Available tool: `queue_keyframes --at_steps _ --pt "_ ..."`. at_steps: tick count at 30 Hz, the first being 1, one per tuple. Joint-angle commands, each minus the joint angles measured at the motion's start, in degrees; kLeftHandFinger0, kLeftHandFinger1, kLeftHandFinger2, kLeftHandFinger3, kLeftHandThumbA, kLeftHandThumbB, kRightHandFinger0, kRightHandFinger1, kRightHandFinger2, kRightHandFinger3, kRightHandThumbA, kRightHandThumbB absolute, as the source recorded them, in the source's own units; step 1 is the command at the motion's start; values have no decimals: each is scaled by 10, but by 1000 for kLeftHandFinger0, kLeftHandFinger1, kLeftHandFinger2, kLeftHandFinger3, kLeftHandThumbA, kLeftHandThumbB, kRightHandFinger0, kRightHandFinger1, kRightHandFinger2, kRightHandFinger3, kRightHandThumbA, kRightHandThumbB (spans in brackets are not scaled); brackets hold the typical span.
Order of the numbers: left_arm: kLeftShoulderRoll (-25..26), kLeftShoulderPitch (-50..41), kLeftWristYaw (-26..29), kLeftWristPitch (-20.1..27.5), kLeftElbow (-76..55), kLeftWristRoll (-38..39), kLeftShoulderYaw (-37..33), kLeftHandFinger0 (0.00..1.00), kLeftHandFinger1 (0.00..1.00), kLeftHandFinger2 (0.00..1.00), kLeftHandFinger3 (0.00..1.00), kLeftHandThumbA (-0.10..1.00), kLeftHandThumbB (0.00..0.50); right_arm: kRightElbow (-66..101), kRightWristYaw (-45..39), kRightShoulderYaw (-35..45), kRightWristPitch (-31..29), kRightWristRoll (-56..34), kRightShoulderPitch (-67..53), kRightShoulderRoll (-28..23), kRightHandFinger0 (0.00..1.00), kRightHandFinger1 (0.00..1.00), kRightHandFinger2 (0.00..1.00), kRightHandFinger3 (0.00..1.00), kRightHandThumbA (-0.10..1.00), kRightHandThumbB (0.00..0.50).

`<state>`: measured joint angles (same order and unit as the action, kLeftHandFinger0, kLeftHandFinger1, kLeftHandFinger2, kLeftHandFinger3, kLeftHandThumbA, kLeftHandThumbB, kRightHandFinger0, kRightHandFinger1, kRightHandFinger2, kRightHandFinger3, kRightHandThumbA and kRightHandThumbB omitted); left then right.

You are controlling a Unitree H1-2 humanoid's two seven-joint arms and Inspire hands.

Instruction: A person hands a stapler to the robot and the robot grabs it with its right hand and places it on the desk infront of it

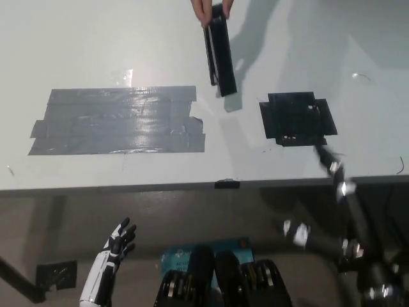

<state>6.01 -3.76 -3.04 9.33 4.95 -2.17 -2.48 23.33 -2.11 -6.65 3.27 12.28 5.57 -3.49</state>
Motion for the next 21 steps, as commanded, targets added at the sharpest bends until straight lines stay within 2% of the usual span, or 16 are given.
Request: queue_keyframes --at_steps 1,2,3,5,7,9,10,12,13,15,16,17,21 --pt "7 5 -3 23 -3 -7 -1 1000 1000 1000 1000 1000 372 -8 7 20 53 -10 77 18 1000 1000 1000 1000 929 156" --pt "7 5 -3 23 -3 -7 -1 1000 1000 1000 1000 1000 373 -22 8 23 53 -8 90 19 1000 1000 1000 1000 921 176" --pt "7 5 -1 26 -1 -11 -1 1000 1000 1000 1000 1000 380 -72 18 29 47 -1 128 21 1000 1000 1000 1000 877 181" --pt "9 9 -1 26 -1 -9 1 1000 1000 1000 1000 1000 376 -118 22 35 40 -1 163 20 1000 1000 1000 1000 871 182" --pt "9 15 -2 21 -1 -4 5 1000 1000 1000 1000 1000 375 -170 25 38 25 2 201 15 1000 1000 1000 1000 884 181" --pt "8 13 -5 14 -4 2 7 1000 1000 1000 1000 1000 374 -222 28 40 11 2 238 9 1000 1000 1000 1000 902 206" --pt "6 11 -4 14 -4 2 6 1000 1000 1000 1000 1000 372 -255 27 40 7 0 261 4 1000 1000 1000 1000 901 195" --pt "7 11 -4 17 -3 1 6 1000 1000 1000 1000 1000 375 -285 28 40 7 2 285 1 1000 1000 1000 1000 913 191" --pt "8 12 -1 22 -1 -4 7 1000 1000 1000 1000 1000 374 -308 26 39 18 1 305 1 1000 1000 1000 1000 939 214" --pt "9 11 0 17 -2 -7 7 1000 1000 1000 1000 1000 367 -351 26 41 25 -3 338 1 1000 1000 1000 1000 944 215" --pt "9 11 0 16 -3 -8 7 1000 1000 1000 1000 1000 364 -366 28 41 25 -4 349 2 1000 1000 1000 1000 931 194" --pt "9 11 0 16 -4 -9 6 1000 1000 1000 1000 1000 364 -380 30 42 24 -4 358 3 1000 1000 1000 1000 932 216" --pt "6 14 -4 23 5 -2 5 1000 1000 1000 1000 1000 366 -451 34 47 26 -10 405 8 1000 1000 1000 1000 941 228"
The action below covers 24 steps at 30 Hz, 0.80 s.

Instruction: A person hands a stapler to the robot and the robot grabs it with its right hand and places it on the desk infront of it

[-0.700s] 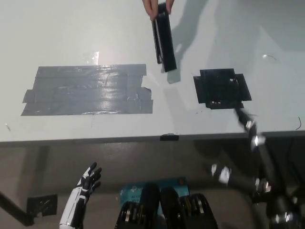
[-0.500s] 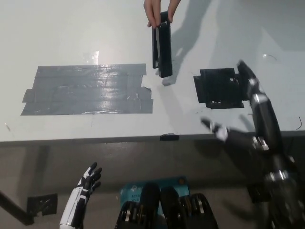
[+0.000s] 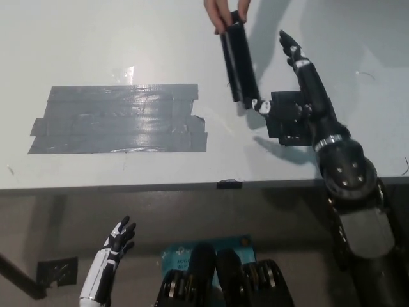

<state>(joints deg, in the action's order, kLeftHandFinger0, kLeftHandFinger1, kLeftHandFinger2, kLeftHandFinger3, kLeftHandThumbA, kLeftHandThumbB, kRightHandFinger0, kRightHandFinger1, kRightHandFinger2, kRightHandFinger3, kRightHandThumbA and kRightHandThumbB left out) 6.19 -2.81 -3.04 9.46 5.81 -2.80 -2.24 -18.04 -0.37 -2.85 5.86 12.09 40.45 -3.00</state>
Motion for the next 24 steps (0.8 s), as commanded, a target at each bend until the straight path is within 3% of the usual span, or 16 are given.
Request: queue_keyframes --at_steps 1,8,13,15,18,19,20,21,22,23,24 --pt "5 4 -4 22 -4 2 2 1000 1000 1000 1000 1000 370 -49 16 10 -1 -12 62 4 1000 1000 1000 1000 942 229" --pt "9 8 -6 14 -10 -7 -2 1000 1000 1000 1000 1000 383 -98 5 30 2 -46 101 17 1000 1000 1000 1000 964 319" --pt "6 8 -2 6 -15 -11 -3 1000 1000 1000 1000 966 384 -111 4 22 17 -39 121 20 1000 1000 1000 1000 998 305" --pt "9 9 -3 4 -18 -14 -3 998 1000 1000 1000 976 385 -122 4 13 29 -28 127 16 1000 1000 1000 1000 1000 321" --pt "9 12 -4 5 -18 -13 -3 1000 1000 1000 1000 970 392 -145 14 7 58 -16 137 12 1000 1000 1000 1000 920 372" --pt "9 12 -5 4 -19 -12 -3 1000 1000 1000 1000 968 398 -148 26 1 96 1 142 12 1000 1000 1000 1000 809 370" --pt "10 13 -4 4 -20 -14 -3 994 1000 1000 1000 977 402 -154 38 -27 159 49 151 5 924 1000 1000 1000 545 315" --pt "10 12 -6 4 -21 -13 -3 989 1000 1000 1000 973 399 -163 45 -48 199 80 157 0 825 987 1000 1000 402 277" --pt "11 12 -7 3 -22 -11 -3 987 1000 1000 1000 969 403 -174 52 -60 209 95 158 -5 421 575 719 832 31 279" --pt "11 12 -7 1 -24 -11 -3 985 1000 1000 1000 968 403 -185 57 -70 210 108 158 -9 181 332 465 523 -95 272" --pt "11 13 -8 -2 -26 -11 -3 988 1000 1000 1000 963 401 -192 64 -77 206 114 156 -12 26 120 274 351 -100 257"
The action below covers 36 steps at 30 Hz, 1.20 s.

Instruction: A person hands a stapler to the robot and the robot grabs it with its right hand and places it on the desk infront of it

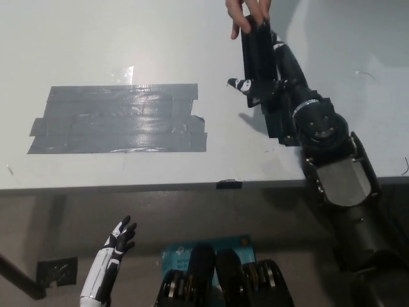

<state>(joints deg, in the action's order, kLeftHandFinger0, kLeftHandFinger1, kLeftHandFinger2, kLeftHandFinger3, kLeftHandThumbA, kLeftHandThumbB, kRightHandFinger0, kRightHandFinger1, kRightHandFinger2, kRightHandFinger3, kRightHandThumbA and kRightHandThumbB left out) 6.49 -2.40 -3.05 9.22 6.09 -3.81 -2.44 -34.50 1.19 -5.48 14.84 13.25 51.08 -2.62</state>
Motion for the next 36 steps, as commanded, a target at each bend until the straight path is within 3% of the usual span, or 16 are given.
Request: queue_keyframes --at_steps 1,3,8,12,15,20,24,26,30,34,36 --pt "8 9 -7 0 -29 -1 -1 989 1000 1000 1000 962 401 -29 52 -53 114 104 48 -18 5 68 265 322 -100 248" --pt "9 14 -9 0 -25 1 0 997 1000 1000 1000 961 413 -34 62 -64 103 109 43 -25 0 87 379 378 -100 223" --pt "8 13 -6 3 -21 -1 0 983 1000 1000 1000 976 404 -19 62 -74 114 113 32 -32 33 298 650 641 -100 216" --pt "8 13 -5 5 -18 -2 1 984 1000 1000 1000 978 412 -6 64 -67 97 107 23 -34 0 308 745 698 -100 210" --pt "9 14 -7 7 -16 -1 0 964 1000 1000 1000 979 396 25 63 -57 90 100 15 -35 0 307 725 674 -100 197" --pt "9 20 -7 3 -16 -1 1 950 1000 1000 1000 978 413 92 46 -58 110 105 6 -37 0 312 749 663 -100 169" --pt "8 21 -8 -4 -18 -1 1 934 1000 1000 1000 974 422 150 6 -61 121 96 -2 -43 0 319 754 741 -100 149" --pt "10 24 -8 -5 -19 -2 2 929 1000 1000 1000 972 427 187 -50 -61 121 96 -3 -48 0 380 795 882 -100 109" --pt "13 25 -10 -7 -21 -6 -1 920 1000 1000 1000 984 414 226 -141 -70 121 104 -6 -67 52 480 871 936 -100 131" --pt "14 28 -9 -9 -23 -9 0 919 1000 1000 1000 983 414 230 -199 -85 121 111 -6 -84 105 533 857 952 -100 137" --pt "13 27 -10 -13 -25 -8 1 914 1000 1000 1000 980 412 230 -228 -105 121 114 -6 -99 148 610 888 971 -100 147"
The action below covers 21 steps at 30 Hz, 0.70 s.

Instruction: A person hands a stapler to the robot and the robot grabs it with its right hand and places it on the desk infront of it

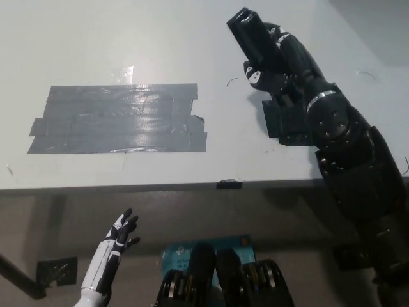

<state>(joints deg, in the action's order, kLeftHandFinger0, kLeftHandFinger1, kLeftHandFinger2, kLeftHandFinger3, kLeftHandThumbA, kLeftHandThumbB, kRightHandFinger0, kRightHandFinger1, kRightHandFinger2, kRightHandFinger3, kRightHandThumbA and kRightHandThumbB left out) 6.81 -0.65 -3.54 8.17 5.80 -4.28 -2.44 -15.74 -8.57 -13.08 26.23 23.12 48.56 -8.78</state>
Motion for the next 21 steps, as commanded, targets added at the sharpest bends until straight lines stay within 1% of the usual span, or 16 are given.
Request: queue_keyframes --at_steps 1,2,3,4,5,6,7,9,12,13,14,16,18,19,20,21 --pt "10 10 -5 -4 -23 -2 1 910 1000 1000 1000 973 414 37 -152 -43 7 18 20 -46 184 649 889 921 -94 169" --pt "10 9 -6 -5 -24 0 1 913 1000 1000 1000 968 414 29 -172 -53 7 18 20 -52 177 657 906 922 -80 161" --pt "12 10 -5 -3 -24 -6 0 913 1000 1000 1000 986 408 15 -189 -63 7 16 19 -56 181 664 917 908 -44 158" --pt "12 10 -5 -3 -24 -8 0 913 1000 1000 1000 988 408 12 -194 -65 7 16 19 -57 189 668 917 902 -43 160" --pt "13 13 -4 -2 -21 -8 0 907 1000 1000 1000 979 422 2 -198 -73 7 11 18 -61 182 624 878 877 -52 171" --pt "13 14 -4 -2 -20 -8 1 904 1000 1000 1000 978 422 -2 -200 -76 7 8 18 -63 178 615 869 874 -58 175" --pt "11 15 -5 -8 -21 -3 2 904 1000 1000 1000 951 431 -13 -204 -83 7 2 17 -66 173 612 872 880 -57 169" --pt "11 17 -5 -8 -21 -4 2 883 1000 1000 1000 899 413 -32 -210 -93 7 -2 17 -68 145 609 881 877 -27 166" --pt "11 19 -5 -8 -19 -6 0 881 1000 1000 1000 881 415 -43 -214 -103 7 -13 15 -73 108 575 875 885 -12 170" --pt "12 18 -6 -10 -22 -7 0 879 997 1000 1000 871 410 -47 -219 -104 7 -19 13 -73 88 565 876 904 -12 167" --pt "13 18 -5 -14 -24 -11 -2 871 994 1000 1000 855 421 -53 -224 -104 5 -23 12 -73 69 550 867 907 2 165" --pt "14 20 -6 -22 -28 -15 -3 858 991 1000 1000 842 426 -57 -226 -108 3 -24 12 -74 37 525 843 894 12 168" --pt "15 20 -6 -26 -31 -16 -4 894 987 1000 1000 819 434 -60 -225 -107 4 -22 12 -72 33 527 845 887 25 166" --pt "16 19 -6 -27 -32 -18 -5 906 978 989 1000 798 434 -63 -215 -101 6 -17 11 -68 61 557 870 931 117 160" --pt "16 19 -7 -32 -35 -18 -5 910 970 981 1000 772 426 -64 -203 -85 7 -18 9 -60 193 559 809 996 292 158" --pt "16 19 -8 -35 -36 -17 -5 908 966 978 1000 739 415 -62 -196 -66 7 -24 6 -51 397 763 1000 1000 407 237"
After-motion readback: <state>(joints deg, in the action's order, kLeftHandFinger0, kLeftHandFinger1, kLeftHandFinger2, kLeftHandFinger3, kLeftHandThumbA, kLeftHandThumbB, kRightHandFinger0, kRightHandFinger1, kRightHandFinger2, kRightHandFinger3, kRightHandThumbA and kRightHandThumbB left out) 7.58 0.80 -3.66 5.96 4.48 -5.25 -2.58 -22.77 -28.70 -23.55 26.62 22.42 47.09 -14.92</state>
